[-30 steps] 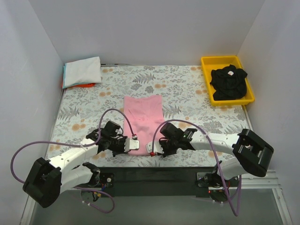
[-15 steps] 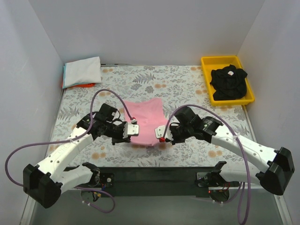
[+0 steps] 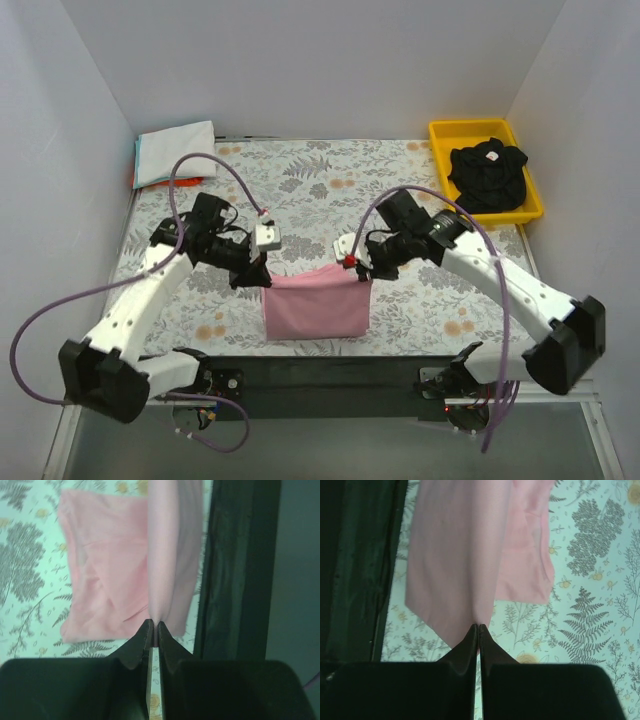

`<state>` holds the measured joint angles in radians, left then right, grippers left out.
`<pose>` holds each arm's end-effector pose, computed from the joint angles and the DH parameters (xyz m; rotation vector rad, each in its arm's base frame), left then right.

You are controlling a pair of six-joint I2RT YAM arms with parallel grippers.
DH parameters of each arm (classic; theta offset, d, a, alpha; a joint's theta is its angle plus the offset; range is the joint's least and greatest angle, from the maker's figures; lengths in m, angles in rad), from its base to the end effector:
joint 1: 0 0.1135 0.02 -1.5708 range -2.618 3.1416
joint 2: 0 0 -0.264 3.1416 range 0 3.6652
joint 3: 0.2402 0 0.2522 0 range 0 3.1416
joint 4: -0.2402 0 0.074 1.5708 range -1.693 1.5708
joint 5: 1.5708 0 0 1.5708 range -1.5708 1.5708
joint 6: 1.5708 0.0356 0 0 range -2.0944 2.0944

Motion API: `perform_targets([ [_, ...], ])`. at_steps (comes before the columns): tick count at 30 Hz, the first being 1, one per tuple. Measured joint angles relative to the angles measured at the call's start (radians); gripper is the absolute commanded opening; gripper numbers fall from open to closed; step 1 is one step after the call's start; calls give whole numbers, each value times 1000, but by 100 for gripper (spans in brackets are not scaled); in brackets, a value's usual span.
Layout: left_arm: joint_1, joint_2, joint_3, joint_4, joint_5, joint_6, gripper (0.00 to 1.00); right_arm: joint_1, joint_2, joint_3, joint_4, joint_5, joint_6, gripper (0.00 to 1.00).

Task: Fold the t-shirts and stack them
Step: Fold the tshirt

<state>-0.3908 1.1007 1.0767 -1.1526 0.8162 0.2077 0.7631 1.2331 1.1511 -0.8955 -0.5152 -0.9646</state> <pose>0.1607 -0.0943 0.3121 0.9793 2.4141 -1.1649 0.1615 0.1787 0.3153 -1.9892 1.4400 0.5663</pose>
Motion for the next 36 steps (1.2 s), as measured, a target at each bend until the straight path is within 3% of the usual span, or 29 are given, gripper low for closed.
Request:
perform_targets([
  [6, 215, 349, 58, 60, 61, 93, 0, -94, 300, 149, 8, -76, -66, 1],
  [10, 260, 495, 42, 121, 60, 126, 0, -95, 500, 246, 6, -119, -70, 1],
  [16, 279, 582, -23, 251, 17, 90, 0, -98, 729, 320, 44, -146, -16, 1],
  [21, 278, 624, -22, 324, -13, 56, 0, -113, 757, 319, 64, -143, 19, 1],
  [31, 282, 611, 45, 301, 0, 45, 0, -139, 690, 358, 68, -142, 45, 1],
  [36, 290, 699, 94, 335, -22, 12, 1, -151, 779, 425, 84, -131, 46, 1],
])
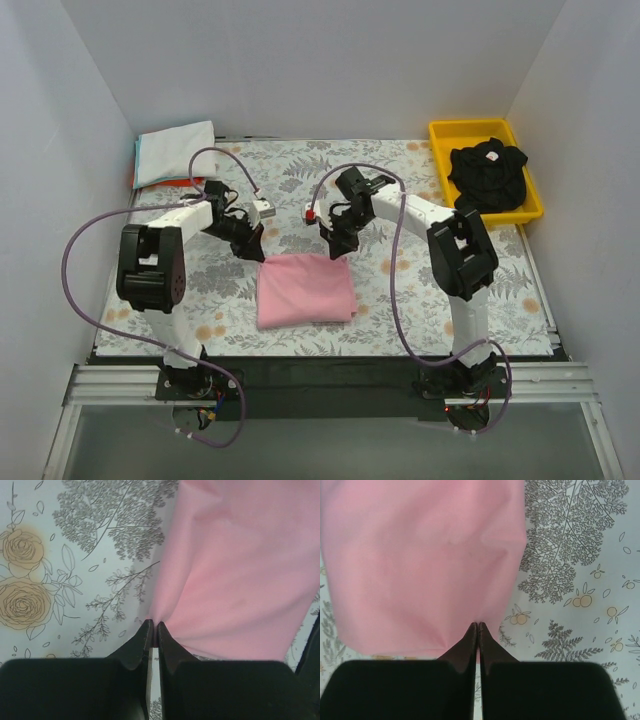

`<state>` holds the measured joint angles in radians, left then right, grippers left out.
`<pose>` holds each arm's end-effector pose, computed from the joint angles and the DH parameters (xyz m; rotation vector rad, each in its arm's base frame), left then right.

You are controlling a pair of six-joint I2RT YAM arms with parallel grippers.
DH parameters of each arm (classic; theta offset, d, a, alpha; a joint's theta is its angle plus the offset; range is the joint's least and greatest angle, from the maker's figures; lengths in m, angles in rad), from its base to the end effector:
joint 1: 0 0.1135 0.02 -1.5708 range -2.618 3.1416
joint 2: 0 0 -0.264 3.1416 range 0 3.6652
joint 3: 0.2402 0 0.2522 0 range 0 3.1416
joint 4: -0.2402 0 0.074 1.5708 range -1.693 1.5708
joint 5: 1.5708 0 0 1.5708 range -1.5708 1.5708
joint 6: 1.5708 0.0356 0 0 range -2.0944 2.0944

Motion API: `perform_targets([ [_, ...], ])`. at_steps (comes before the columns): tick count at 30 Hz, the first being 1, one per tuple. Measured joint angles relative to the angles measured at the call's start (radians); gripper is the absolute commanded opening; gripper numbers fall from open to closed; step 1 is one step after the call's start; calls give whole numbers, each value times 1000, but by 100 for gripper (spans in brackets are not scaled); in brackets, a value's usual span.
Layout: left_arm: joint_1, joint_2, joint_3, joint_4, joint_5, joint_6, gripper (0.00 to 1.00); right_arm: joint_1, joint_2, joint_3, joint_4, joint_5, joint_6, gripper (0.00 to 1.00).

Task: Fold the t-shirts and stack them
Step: Fold the tshirt

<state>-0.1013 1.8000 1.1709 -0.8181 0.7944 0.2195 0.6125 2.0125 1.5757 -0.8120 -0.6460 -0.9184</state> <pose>0.3213 -0.0582 0.1768 0.5103 2.7067 -1.1430 0.3253 0.2547 0.2057 -1.9175 1.7901 0.8017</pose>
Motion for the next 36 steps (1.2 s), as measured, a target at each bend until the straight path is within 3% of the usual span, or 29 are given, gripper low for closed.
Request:
perform_targets([
  [5, 14, 114, 26, 46, -40, -63, 7, -25, 126, 38, 43, 38, 43, 1],
  [8, 15, 155, 75, 54, -47, -117, 12, -50, 150, 66, 63, 54, 98, 13],
  [11, 16, 181, 125, 97, -79, -185, 27, -76, 156, 138, 82, 89, 170, 69],
  [12, 20, 189, 145, 108, -93, -220, 30, -85, 156, 164, 92, 99, 197, 72],
  [13, 25, 195, 165, 117, -105, -251, 46, -95, 156, 192, 102, 106, 219, 72],
  [15, 41, 209, 226, 140, -116, -323, 61, -117, 156, 245, 122, 117, 277, 73],
  [17, 57, 198, 258, 150, -114, -383, 89, -145, 145, 277, 146, 116, 346, 78],
  [21, 82, 78, 235, 159, -55, -517, 89, -197, 40, 211, 188, 58, 477, 98],
  [25, 66, -149, 119, 158, 90, -679, 90, -183, -180, -51, 272, -121, 668, 98],
  [29, -4, -310, -70, 211, 272, -880, 91, -42, -298, -303, 399, -296, 897, 98],
  [32, -81, -310, -219, 261, 366, -1028, 91, 48, -269, -393, 484, -379, 1026, 98],
  [36, -141, -192, -336, 282, 404, -1146, 91, 58, -171, -474, 582, -443, 1156, 98],
])
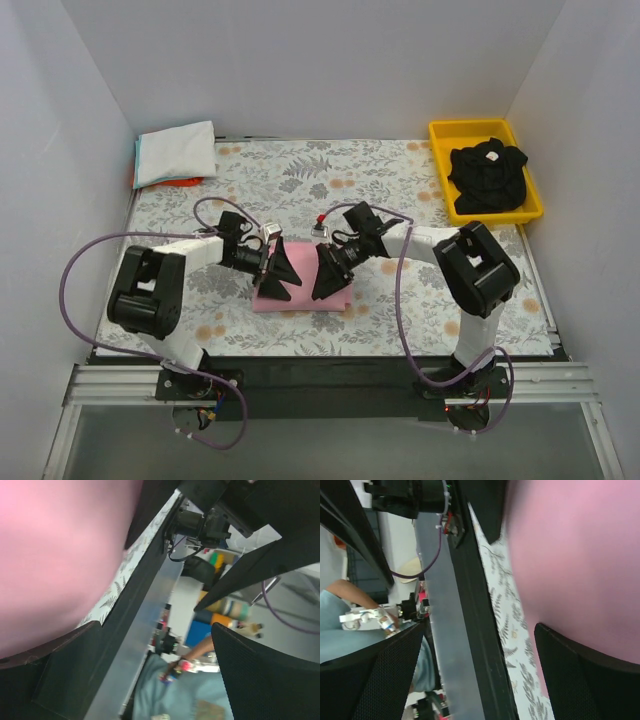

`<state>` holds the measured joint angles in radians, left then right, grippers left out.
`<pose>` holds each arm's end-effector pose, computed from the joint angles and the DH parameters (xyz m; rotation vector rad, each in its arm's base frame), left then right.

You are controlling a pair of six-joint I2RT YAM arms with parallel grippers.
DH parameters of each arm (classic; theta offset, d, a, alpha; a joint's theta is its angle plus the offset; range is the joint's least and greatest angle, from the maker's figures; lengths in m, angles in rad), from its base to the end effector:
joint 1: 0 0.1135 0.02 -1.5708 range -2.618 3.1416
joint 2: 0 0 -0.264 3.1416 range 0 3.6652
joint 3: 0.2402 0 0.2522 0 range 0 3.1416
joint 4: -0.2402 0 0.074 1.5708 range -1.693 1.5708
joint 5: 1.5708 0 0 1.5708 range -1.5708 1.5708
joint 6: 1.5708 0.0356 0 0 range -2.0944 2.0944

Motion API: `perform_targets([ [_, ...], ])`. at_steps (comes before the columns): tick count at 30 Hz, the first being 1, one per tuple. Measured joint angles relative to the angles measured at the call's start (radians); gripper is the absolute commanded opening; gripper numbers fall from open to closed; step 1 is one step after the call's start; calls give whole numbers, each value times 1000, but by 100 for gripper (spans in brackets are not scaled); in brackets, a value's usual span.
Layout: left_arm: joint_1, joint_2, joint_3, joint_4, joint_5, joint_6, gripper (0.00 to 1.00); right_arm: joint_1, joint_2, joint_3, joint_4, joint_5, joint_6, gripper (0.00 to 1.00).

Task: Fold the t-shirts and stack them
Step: Fold the tshirt, then neatly place the folded tshirt to the corner

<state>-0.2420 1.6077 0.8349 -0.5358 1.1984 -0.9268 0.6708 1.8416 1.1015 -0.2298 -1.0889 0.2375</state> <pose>0.2537 -0.0968 0.1653 0.5686 -2.2031 1.4557 0.2648 0.2504 0.1723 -1.0153 2.3876 1.7341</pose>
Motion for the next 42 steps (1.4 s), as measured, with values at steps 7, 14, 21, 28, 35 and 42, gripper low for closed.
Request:
perform_targets([
  [7, 56, 198, -21, -12, -18, -39, 92, -108, 168, -66, 54, -90, 116, 98],
  [14, 101, 342, 201, -24, -50, -31, 93, -241, 237, 113, -40, -25, 82, 98],
  [21, 135, 241, 303, -30, -191, -6, 93, -286, 195, 315, -126, 124, -78, 98],
  [28, 303, -142, 286, 20, -359, -71, 93, -137, -5, 406, -167, 436, -307, 95],
  [35, 408, -78, 232, -43, -538, -138, 93, 234, 2, 434, -161, 829, -563, 77],
  [42, 417, -62, 200, -84, -617, -175, 93, 351, 169, 493, -173, 1009, -661, 51],
])
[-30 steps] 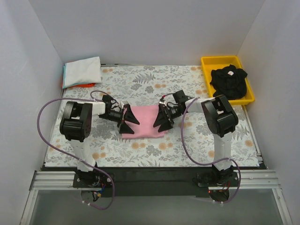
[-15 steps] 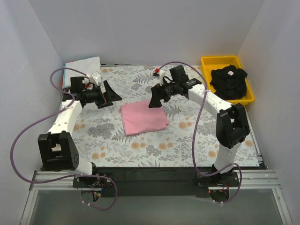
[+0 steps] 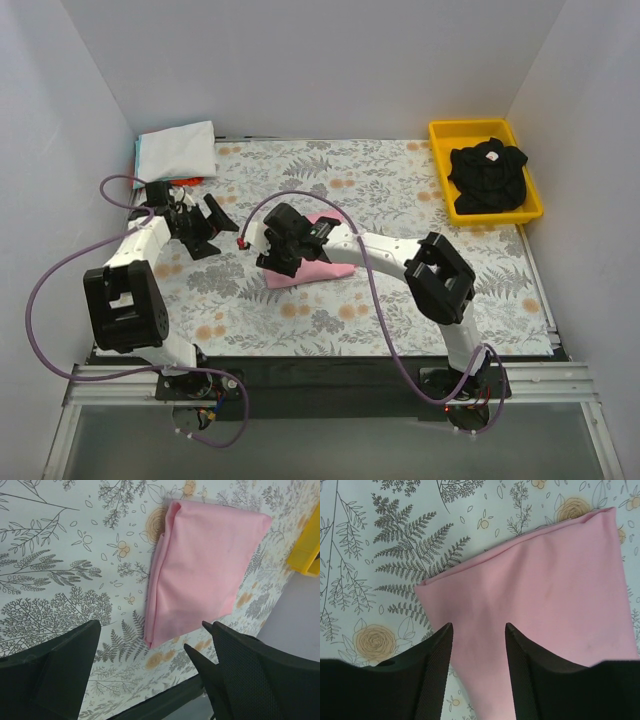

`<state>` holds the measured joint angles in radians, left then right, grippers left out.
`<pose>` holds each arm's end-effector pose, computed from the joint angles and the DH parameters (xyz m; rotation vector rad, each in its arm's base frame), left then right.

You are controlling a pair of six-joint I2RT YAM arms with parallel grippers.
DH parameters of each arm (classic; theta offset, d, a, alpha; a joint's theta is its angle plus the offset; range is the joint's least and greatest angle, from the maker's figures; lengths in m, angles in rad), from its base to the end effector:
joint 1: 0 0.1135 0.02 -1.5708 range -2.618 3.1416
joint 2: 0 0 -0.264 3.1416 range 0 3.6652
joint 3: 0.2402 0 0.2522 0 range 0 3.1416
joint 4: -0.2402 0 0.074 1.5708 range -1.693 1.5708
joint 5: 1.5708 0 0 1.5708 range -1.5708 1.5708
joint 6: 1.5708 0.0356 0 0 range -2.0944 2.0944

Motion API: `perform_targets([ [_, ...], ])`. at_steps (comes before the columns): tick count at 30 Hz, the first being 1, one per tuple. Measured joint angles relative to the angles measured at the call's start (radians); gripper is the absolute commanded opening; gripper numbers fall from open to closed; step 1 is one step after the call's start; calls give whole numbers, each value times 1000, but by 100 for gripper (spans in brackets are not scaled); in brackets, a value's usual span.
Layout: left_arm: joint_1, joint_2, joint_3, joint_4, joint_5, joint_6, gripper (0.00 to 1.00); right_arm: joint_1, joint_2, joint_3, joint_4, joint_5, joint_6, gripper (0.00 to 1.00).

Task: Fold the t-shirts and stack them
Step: Neatly place the folded tshirt to the corner

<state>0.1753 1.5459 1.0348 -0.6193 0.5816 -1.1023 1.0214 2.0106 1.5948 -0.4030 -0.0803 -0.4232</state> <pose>0.2995 0.0332 0.2161 -1.5331 2.3819 -1.0395 0.2354 0.3900 0.2284 -1.6283 1.7900 0.3743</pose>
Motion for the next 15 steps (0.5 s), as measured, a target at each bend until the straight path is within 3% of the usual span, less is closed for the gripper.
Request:
perform_targets([
  [15, 0, 87, -2, 6, -24, -40, 93, 67, 106, 87, -20, -55, 13, 48],
])
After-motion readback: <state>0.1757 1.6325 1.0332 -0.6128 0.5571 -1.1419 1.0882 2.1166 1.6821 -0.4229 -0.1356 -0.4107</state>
